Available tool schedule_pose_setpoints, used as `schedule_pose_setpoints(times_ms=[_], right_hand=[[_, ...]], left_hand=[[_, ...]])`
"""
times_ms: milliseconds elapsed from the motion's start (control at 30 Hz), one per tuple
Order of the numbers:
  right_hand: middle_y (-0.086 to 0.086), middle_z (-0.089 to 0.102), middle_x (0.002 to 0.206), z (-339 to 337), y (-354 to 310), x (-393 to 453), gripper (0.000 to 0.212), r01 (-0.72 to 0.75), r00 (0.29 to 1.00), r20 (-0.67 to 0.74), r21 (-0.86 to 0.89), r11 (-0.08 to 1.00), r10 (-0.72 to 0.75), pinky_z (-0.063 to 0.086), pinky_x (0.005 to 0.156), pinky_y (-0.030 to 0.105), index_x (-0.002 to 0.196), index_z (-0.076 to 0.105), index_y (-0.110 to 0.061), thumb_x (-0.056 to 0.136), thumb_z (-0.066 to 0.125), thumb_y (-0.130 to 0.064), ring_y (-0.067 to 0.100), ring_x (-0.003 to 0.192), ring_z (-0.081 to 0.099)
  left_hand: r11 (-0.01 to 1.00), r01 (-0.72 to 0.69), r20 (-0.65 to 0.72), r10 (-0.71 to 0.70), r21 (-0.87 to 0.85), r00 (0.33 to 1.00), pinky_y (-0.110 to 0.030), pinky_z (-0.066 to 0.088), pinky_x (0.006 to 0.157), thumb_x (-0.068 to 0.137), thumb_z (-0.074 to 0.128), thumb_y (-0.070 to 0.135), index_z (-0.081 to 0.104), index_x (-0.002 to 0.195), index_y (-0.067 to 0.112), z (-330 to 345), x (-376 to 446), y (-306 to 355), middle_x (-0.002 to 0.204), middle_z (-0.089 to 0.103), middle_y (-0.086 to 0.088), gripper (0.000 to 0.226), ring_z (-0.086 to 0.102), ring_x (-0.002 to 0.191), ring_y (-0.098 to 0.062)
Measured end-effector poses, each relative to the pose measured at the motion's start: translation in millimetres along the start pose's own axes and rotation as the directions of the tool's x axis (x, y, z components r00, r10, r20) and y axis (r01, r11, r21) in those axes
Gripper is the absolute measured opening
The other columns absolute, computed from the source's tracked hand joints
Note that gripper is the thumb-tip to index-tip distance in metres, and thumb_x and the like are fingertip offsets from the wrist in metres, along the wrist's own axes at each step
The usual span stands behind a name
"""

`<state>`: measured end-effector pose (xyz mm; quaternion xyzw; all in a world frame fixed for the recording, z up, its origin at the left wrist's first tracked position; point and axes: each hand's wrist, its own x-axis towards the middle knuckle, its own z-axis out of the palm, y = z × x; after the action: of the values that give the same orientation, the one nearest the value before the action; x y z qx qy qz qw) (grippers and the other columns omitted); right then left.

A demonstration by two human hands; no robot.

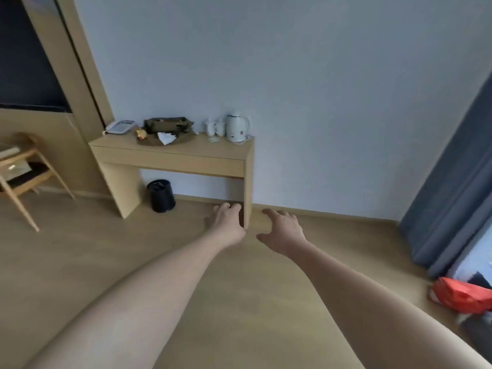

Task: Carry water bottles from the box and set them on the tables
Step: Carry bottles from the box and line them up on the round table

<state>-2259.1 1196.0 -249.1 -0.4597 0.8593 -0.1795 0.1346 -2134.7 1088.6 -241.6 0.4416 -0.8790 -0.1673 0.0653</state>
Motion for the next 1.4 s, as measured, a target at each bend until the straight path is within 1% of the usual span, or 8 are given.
schedule_pose_setpoints(times_ms=[67, 200, 367, 500, 700, 1000, 1167, 1400], right_hand=[[0.008, 0.049, 0.144, 22, -52, 31, 0.074, 0.086, 0.995, 0.053, -0.013, 0.996, -0.085, 0.040, 0.105, 0.044, 0.152, 0.039, -0.033, 0.084, 0.070, -0.038, 0.033, 0.136, 0.040], [0.008, 0.048, 0.147, 68, -150, 86, 0.078, 0.253, 0.958, 0.146, -0.015, 0.967, -0.248, 0.043, 0.107, 0.044, 0.155, 0.037, -0.032, 0.084, 0.070, -0.037, 0.034, 0.136, 0.040], [0.007, 0.045, 0.151, 135, -263, 148, 0.079, 0.450, 0.861, 0.259, 0.017, 0.893, -0.438, 0.045, 0.104, 0.044, 0.155, 0.034, -0.034, 0.085, 0.068, -0.035, 0.032, 0.138, 0.038], [0.007, 0.043, 0.153, 183, -347, 204, 0.080, 0.566, 0.773, 0.325, 0.035, 0.824, -0.545, 0.044, 0.106, 0.045, 0.156, 0.033, -0.034, 0.085, 0.069, -0.035, 0.032, 0.139, 0.037], [0.009, 0.049, 0.145, 225, -467, 297, 0.079, 0.686, 0.641, 0.412, 0.071, 0.724, -0.647, 0.047, 0.103, 0.045, 0.155, 0.034, -0.034, 0.084, 0.067, -0.034, 0.033, 0.137, 0.039], [0.010, 0.054, 0.137, 290, -646, 372, 0.068, 0.794, 0.471, 0.478, 0.137, 0.592, -0.741, 0.044, 0.108, 0.044, 0.147, 0.046, -0.033, 0.082, 0.066, -0.030, 0.035, 0.134, 0.044], [0.010, 0.052, 0.137, 361, -738, 397, 0.070, 0.814, 0.443, 0.517, 0.111, 0.570, -0.733, 0.044, 0.109, 0.044, 0.147, 0.045, -0.034, 0.082, 0.071, -0.031, 0.034, 0.134, 0.043], [0.007, 0.052, 0.137, 436, -896, 429, 0.074, 0.783, 0.495, 0.520, 0.080, 0.616, -0.696, 0.050, 0.100, 0.044, 0.149, 0.042, -0.034, 0.081, 0.071, -0.032, 0.031, 0.131, 0.044]], left_hand=[[0.996, 0.085, -0.033, -0.085, -0.006, 0.996, -0.045, 0.040, 0.109, 0.091, 0.069, 0.040, 0.046, 0.145, 0.024, -23, 11, -56, 0.152, 0.042, -0.002, 0.061, 0.035, 0.141, -0.029], [0.965, 0.262, -0.087, -0.264, -0.032, 0.961, -0.047, 0.042, 0.107, 0.091, 0.068, 0.039, 0.045, 0.147, 0.025, -59, 23, -161, 0.149, 0.044, 0.000, 0.063, 0.039, 0.137, -0.029], [0.875, 0.483, -0.128, -0.482, -0.028, 0.867, -0.047, 0.042, 0.107, 0.090, 0.070, 0.043, 0.045, 0.149, 0.027, -89, 35, -273, 0.147, 0.048, -0.003, 0.066, 0.042, 0.137, -0.031], [0.786, 0.618, -0.166, -0.612, -0.019, 0.773, -0.046, 0.045, 0.105, 0.088, 0.070, 0.041, 0.051, 0.142, 0.025, -115, 65, -353, 0.140, 0.052, -0.007, 0.060, 0.045, 0.134, -0.032], [0.654, 0.751, -0.187, -0.751, -0.085, 0.633, -0.048, 0.046, 0.103, 0.086, 0.066, 0.033, 0.051, 0.138, 0.025, -165, 125, -455, 0.139, 0.053, -0.007, 0.055, 0.044, 0.135, -0.032], [0.531, 0.836, -0.214, -0.840, -0.139, 0.498, -0.050, 0.047, 0.101, 0.086, 0.064, 0.036, 0.046, 0.146, 0.025, -220, 171, -609, 0.142, 0.051, -0.007, 0.063, 0.045, 0.134, -0.034], [0.510, 0.848, -0.205, -0.853, -0.141, 0.479, -0.051, 0.046, 0.105, 0.087, 0.065, 0.035, 0.043, 0.149, 0.022, -240, 181, -723, 0.147, 0.047, -0.007, 0.068, 0.041, 0.138, -0.033], [0.492, 0.850, -0.187, -0.867, -0.186, 0.461, -0.051, 0.047, 0.102, 0.087, 0.064, 0.033, 0.043, 0.148, 0.020, -301, 187, -897, 0.143, 0.048, -0.009, 0.065, 0.044, 0.134, -0.036]])
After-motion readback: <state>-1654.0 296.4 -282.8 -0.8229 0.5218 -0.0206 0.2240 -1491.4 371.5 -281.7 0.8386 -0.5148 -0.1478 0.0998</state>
